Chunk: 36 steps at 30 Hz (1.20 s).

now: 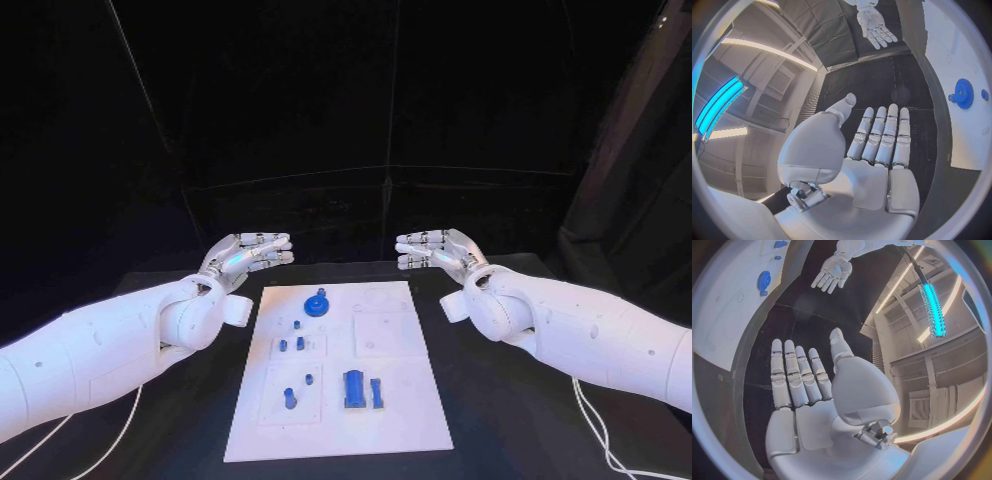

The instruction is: Assemble the parts on the task board

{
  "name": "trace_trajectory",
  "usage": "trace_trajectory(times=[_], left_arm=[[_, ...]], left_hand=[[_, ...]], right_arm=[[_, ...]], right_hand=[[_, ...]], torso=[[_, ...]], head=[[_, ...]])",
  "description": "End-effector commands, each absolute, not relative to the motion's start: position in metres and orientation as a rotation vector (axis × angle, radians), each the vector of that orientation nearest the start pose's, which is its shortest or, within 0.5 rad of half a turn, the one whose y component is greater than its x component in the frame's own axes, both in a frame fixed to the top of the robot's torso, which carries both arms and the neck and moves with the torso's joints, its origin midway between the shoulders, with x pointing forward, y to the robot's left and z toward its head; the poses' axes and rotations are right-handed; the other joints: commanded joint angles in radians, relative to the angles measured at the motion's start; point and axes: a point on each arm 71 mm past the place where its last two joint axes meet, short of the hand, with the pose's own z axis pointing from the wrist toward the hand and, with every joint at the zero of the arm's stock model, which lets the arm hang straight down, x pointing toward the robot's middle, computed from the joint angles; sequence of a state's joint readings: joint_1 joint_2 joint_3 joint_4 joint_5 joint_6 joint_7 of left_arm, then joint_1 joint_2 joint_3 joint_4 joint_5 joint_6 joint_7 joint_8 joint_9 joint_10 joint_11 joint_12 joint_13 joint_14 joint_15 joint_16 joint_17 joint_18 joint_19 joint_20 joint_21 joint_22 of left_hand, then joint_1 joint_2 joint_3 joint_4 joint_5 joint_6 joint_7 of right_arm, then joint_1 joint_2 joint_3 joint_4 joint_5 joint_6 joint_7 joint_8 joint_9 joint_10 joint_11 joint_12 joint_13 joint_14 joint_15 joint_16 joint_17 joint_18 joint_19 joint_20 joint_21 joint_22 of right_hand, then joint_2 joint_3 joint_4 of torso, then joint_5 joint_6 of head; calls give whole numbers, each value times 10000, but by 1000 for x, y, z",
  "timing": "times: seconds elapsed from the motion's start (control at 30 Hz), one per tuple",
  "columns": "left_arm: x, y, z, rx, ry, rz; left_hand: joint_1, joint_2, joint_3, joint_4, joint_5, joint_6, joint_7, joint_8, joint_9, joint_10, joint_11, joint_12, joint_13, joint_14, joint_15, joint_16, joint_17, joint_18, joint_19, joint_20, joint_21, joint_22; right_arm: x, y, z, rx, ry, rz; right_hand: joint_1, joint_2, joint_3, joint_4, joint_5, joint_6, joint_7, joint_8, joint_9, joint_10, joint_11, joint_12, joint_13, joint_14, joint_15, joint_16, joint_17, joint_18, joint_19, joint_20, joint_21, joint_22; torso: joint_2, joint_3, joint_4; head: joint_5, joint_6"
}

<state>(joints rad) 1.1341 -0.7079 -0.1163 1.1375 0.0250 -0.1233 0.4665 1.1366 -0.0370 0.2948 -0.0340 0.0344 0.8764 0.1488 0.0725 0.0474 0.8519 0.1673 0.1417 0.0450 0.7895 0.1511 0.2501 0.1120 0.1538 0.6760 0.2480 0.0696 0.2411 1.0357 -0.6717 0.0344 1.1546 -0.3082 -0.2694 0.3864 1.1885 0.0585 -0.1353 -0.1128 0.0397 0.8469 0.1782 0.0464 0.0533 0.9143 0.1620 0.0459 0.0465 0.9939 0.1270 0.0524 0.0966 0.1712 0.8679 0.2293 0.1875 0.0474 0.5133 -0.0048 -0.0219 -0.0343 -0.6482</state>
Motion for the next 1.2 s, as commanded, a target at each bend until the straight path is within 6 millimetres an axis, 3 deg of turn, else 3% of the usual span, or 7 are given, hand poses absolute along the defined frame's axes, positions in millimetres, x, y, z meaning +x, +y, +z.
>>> trace_trajectory(times=[0.03,0.4,0.47,0.5,0.6,0.7,1.2], left_arm=[[524,252,-254,-11624,14317,-14556],[503,226,-247,-11854,13485,-13699],[497,220,-244,-11903,13267,-13468],[494,217,-243,-11926,13160,-13355],[484,209,-238,-11986,12849,-13021],[476,202,-233,-12029,12596,-12748],[462,192,-224,-12089,12178,-12289]], left_hand=[[-3661,370,-947,340,-344,-2818,-478,-725,-474,-2741,-539,-459,-450,-2541,-487,-803,-362,-462,-2173,-796,-696,-776],[-6478,370,-1678,340,-344,-4989,-1488,-725,-474,-4853,-956,-1417,-450,-4498,-1511,-1427,-1120,-779,-3850,-1411,-696,-1374],[-6884,370,-1786,340,-344,-5302,-1488,-725,-474,-5154,-1673,-1417,-450,-4782,-1511,-1514,-1120,-783,-4093,-1500,-696,-1461],[-7068,370,-1832,340,-344,-5445,-1488,-725,-474,-5292,-1673,-1417,-450,-4909,-1511,-1556,-1120,-785,-4202,-1540,-696,-1499],[-7501,370,-1949,340,-344,-5784,-1488,-725,-474,-5622,-1673,-1417,-450,-5211,-1511,-1651,-1120,-1538,-4461,-1634,-696,-1591],[-7935,370,-2055,340,-344,-6112,-1488,-725,-474,-5945,-1673,-1417,-450,-5512,-1511,-1751,-1120,-1538,-4720,-1730,-696,-1682],[-9552,370,-2948,340,-344,-7368,-1488,-725,-474,-7154,-1673,-1417,-450,-6636,-1511,-2501,-1120,-1538,-5673,-2480,-696,-2411]], right_arm=[[520,-228,-258,9563,14830,13027],[494,-208,-240,10845,13209,12902],[487,-204,-236,11158,12903,12793],[483,-202,-234,11295,12779,12736],[474,-198,-230,11641,12493,12567],[468,-195,-227,11884,12314,12424],[462,-192,-224,12089,12178,12289]], right_hand=[[-3805,-585,427,360,-397,-2711,-571,-464,-533,-2925,-520,-459,-465,-3179,-407,-524,-966,-514,-2778,-734,-596,-474],[-6734,-585,1353,1128,-397,-4804,-1008,-464,-533,-5188,-920,-459,-465,-5637,-1270,-524,-966,-855,-4923,-1299,-1057,-474],[-7145,-585,1353,1128,-397,-5098,-1069,-464,-533,-5498,-1620,-459,-465,-5983,-1270,-524,-966,-901,-5224,-1378,-1129,-474],[-7339,-585,1353,1128,-397,-5235,-1782,-464,-533,-5648,-1620,-459,-465,-6144,-1270,-524,-966,-902,-5363,-1416,-1157,-474],[-7807,-585,1353,1128,-397,-5567,-1782,-464,-533,-6007,-1620,-459,-465,-6535,-1270,-524,-966,-1011,-5703,-1509,-1875,-474],[-8254,-585,1353,1128,-397,-5885,-1782,-464,-533,-6348,-1620,-459,-465,-6909,-1270,-524,-966,-1010,-6026,-2293,-1875,-474],[-9954,-585,1353,1128,-397,-7101,-1782,-464,-533,-7661,-1620,-459,-465,-8333,-1270,-524,-966,-1712,-7271,-2293,-1875,-474]], torso=[[75,6,31],[309,48,219],[309,48,219],[309,48,219],[309,48,219],[309,48,219],[309,48,219]], head=[[62,76],[343,482],[343,482],[343,482],[343,482],[343,482],[343,482]])
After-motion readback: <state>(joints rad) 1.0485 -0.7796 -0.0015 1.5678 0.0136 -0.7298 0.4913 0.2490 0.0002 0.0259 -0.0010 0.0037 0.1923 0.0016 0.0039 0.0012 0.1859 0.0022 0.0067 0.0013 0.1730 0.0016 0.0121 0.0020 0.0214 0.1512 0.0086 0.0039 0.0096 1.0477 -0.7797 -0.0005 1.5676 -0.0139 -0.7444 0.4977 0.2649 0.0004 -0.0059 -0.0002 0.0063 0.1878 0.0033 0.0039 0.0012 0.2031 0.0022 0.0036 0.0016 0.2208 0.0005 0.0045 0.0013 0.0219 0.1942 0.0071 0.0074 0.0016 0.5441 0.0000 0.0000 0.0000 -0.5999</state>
